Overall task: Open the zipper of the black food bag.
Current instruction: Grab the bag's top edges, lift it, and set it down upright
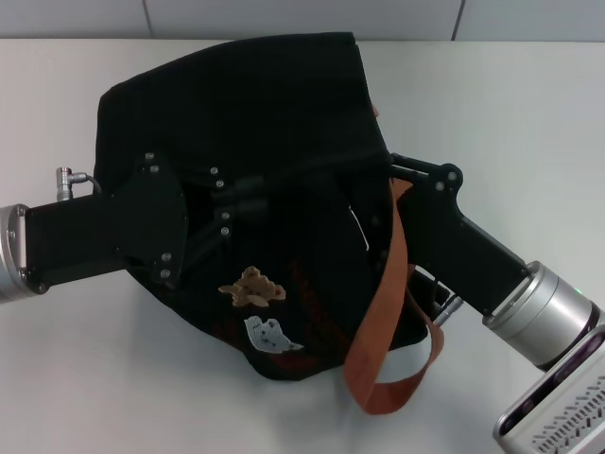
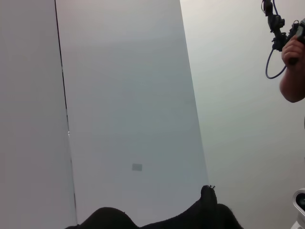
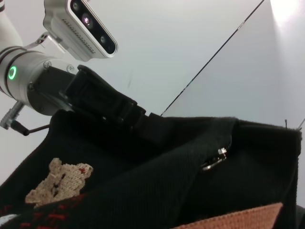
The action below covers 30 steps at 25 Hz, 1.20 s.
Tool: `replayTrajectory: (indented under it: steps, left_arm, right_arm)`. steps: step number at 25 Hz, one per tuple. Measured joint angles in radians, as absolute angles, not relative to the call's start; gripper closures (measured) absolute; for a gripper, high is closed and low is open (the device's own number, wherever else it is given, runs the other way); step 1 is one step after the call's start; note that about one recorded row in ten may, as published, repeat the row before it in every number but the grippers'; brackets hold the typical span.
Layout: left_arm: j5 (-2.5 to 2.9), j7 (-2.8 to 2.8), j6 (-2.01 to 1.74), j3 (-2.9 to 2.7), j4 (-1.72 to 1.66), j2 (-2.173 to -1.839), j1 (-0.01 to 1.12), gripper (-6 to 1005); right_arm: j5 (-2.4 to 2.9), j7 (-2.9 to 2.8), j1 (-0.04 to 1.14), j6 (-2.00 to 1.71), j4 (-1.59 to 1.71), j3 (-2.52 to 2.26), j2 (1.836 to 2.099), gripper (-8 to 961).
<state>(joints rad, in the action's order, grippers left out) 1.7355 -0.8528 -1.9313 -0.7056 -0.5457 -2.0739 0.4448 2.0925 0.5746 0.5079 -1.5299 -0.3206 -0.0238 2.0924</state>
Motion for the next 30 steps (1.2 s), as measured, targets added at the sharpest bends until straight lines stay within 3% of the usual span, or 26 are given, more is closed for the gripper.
replayTrajectory:
  steps: [10, 30]
  left_arm:
    - [1.735, -0.852, -1.935, -0.706, -0.546, -2.074, 0.447, 909]
    - [1.688, -0.815, -1.925, -0.591, -0.546, -2.065, 0.315, 909]
  right_arm:
    - [2.093, 0.575, 0.512, -1.522, -0.321, -0.025, 2.092, 929]
    - [2.094, 0.575, 0.453, -1.445, -0.272, -0.017, 2.092, 956]
